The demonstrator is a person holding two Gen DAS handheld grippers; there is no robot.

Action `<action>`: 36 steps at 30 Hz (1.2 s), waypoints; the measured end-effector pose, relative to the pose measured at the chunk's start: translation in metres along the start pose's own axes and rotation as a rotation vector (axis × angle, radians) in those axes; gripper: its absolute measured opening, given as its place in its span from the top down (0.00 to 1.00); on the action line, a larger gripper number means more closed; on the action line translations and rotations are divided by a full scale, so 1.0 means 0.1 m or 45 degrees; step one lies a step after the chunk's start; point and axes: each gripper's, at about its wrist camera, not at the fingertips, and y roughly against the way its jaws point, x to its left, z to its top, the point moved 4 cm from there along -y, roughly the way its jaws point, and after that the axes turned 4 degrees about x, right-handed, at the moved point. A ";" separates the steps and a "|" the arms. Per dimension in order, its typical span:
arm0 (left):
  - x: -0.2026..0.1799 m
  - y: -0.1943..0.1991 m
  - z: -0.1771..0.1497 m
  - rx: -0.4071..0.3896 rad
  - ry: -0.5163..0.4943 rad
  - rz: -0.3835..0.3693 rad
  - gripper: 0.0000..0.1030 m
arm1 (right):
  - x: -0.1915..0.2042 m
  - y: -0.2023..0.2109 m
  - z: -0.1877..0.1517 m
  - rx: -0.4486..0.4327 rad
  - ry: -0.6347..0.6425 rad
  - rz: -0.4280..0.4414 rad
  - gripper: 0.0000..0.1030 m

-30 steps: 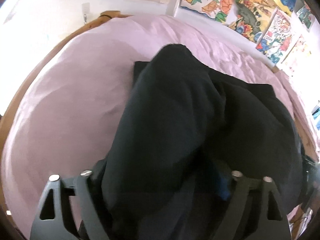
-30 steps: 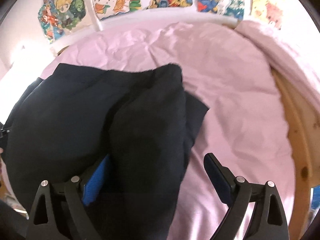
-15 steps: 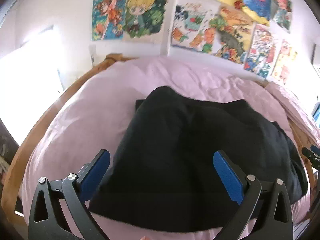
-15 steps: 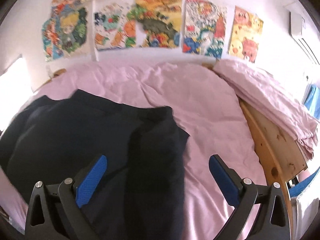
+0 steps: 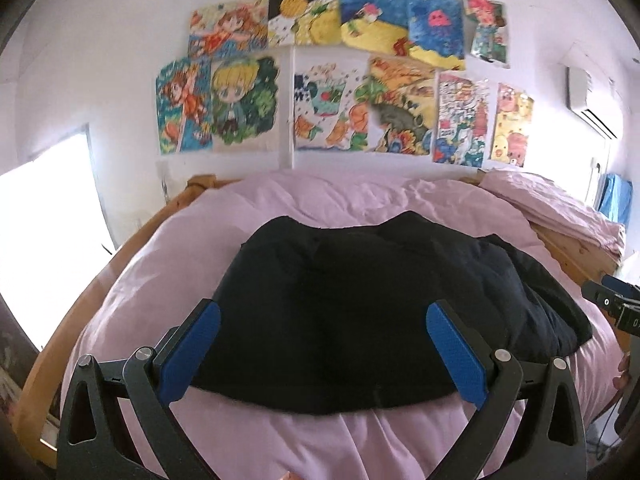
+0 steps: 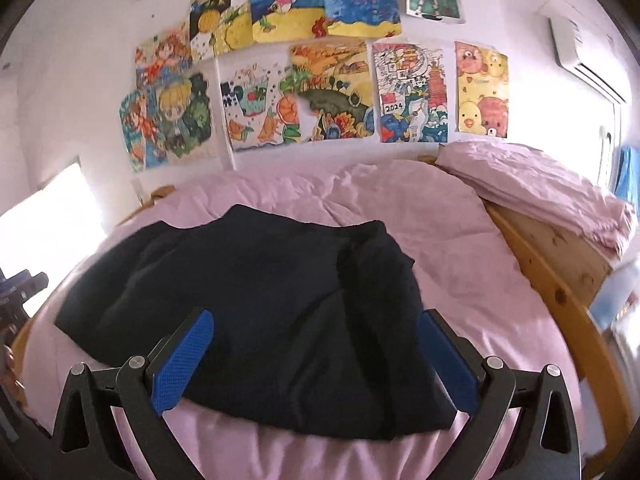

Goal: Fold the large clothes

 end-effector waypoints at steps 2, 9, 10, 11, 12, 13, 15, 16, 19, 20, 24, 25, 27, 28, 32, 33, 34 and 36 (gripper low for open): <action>-0.05 0.11 -0.08 -0.025 -0.021 0.008 0.02 | 0.03 0.10 -0.09 -0.018 -0.025 0.013 0.00; -0.17 0.34 -0.29 -0.062 -0.032 -0.010 0.02 | 0.16 0.40 -0.30 -0.072 -0.052 0.031 0.00; -0.18 0.37 -0.32 -0.067 -0.034 -0.003 0.02 | 0.18 0.46 -0.33 -0.085 -0.056 0.035 0.00; -0.20 0.40 -0.36 -0.072 -0.037 -0.001 0.02 | 0.20 0.49 -0.36 -0.092 -0.058 0.039 0.00; -0.20 0.41 -0.38 -0.073 -0.040 -0.001 0.02 | 0.23 0.54 -0.38 -0.100 -0.054 0.047 0.00; -0.21 0.43 -0.41 -0.071 -0.046 -0.002 0.02 | 0.25 0.57 -0.39 -0.105 -0.047 0.049 0.00; -0.22 0.46 -0.46 -0.076 -0.048 0.002 0.02 | 0.30 0.66 -0.42 -0.126 -0.031 0.044 0.00; -0.23 0.48 -0.50 -0.075 -0.051 0.002 0.02 | 0.32 0.69 -0.44 -0.132 -0.024 0.045 0.00; -0.27 0.51 -0.59 -0.057 -0.066 0.008 0.02 | 0.40 0.80 -0.51 -0.147 0.003 0.051 0.00; -0.27 0.52 -0.62 -0.056 -0.064 0.007 0.02 | 0.42 0.81 -0.53 -0.145 0.009 0.060 0.00; -0.29 0.58 -0.73 -0.050 -0.064 0.007 0.02 | 0.54 0.86 -0.65 -0.130 0.034 0.081 0.00; -0.29 0.59 -0.75 -0.049 -0.061 0.011 0.02 | 0.56 0.87 -0.68 -0.128 0.035 0.088 0.00; -0.29 0.62 -0.81 -0.038 -0.054 0.012 0.02 | 0.60 0.90 -0.75 -0.124 0.038 0.102 0.00; -0.29 0.64 -0.84 -0.028 -0.052 0.010 0.02 | 0.63 0.92 -0.79 -0.119 0.044 0.107 0.00; -0.30 0.71 -1.03 0.015 -0.047 0.015 0.02 | 0.72 0.96 -0.91 -0.106 0.092 0.118 0.00; -0.31 0.71 -1.06 0.023 -0.053 0.017 0.02 | 0.74 0.96 -0.93 -0.104 0.100 0.119 0.00; -0.33 0.72 -1.10 0.041 -0.063 0.029 0.02 | 0.76 0.96 -0.96 -0.099 0.105 0.122 0.00; -0.35 0.74 -1.14 0.055 -0.066 0.036 0.02 | 0.77 0.95 -0.99 -0.091 0.103 0.132 0.00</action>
